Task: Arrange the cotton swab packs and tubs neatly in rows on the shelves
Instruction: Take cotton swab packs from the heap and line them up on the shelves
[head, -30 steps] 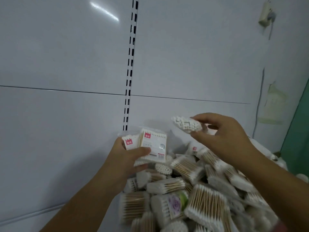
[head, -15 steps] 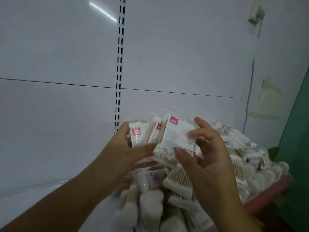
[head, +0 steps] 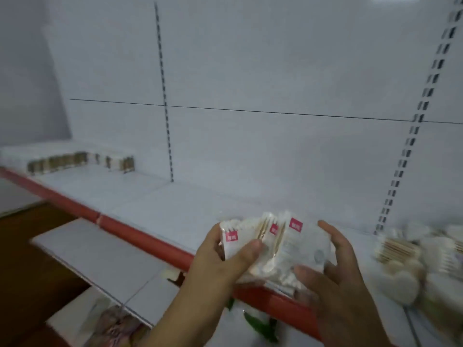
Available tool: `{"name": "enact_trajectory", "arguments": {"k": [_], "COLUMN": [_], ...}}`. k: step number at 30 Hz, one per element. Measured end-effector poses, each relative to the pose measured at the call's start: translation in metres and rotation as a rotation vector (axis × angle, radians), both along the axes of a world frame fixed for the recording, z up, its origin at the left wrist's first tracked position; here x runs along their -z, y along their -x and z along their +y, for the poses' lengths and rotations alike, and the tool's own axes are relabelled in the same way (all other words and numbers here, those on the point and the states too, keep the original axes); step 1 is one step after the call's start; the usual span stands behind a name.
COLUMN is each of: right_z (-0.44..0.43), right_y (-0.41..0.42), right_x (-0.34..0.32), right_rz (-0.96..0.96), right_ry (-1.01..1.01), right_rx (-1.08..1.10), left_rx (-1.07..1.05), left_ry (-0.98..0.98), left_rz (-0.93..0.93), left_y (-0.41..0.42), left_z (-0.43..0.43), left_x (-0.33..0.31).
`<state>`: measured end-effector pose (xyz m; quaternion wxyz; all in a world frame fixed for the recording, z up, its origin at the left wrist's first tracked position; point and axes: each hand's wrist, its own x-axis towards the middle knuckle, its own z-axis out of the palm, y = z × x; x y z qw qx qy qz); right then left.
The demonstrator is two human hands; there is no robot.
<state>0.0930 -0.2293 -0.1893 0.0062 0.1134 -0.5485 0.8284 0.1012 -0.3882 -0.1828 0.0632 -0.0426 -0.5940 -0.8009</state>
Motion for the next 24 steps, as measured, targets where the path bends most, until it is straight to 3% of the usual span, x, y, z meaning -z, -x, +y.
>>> {"name": "enact_trajectory", "arguments": {"k": [4,10,15,21,24], "right_z": [-0.101,-0.273,-0.398,-0.475,-0.498], "right_y": [-0.004,0.003,0.01,0.039,0.074], "right_x": [0.006,0.006,0.003,-0.003,0.003], "right_rz": [-0.05,-0.125,-0.084,-0.072,-0.084], "right_ry": [0.111,0.218,0.16,0.124,0.013], "right_rx": [-0.094,-0.216,-0.294,-0.276,-0.259], "left_rx": [-0.03,-0.263,-0.354,-0.417,-0.408], "left_ry": [-0.235,-0.379,-0.295,-0.198,-0.172], "left_rz": [-0.119,-0.121,-0.105,-0.144,-0.185], "left_y": [-0.028,-0.066,-0.063,-0.013,0.016], "left_z": [-0.103,-0.284,-0.407,-0.487,-0.518], "left_x": [0.006,0.021,0.025,0.032,0.039]}}
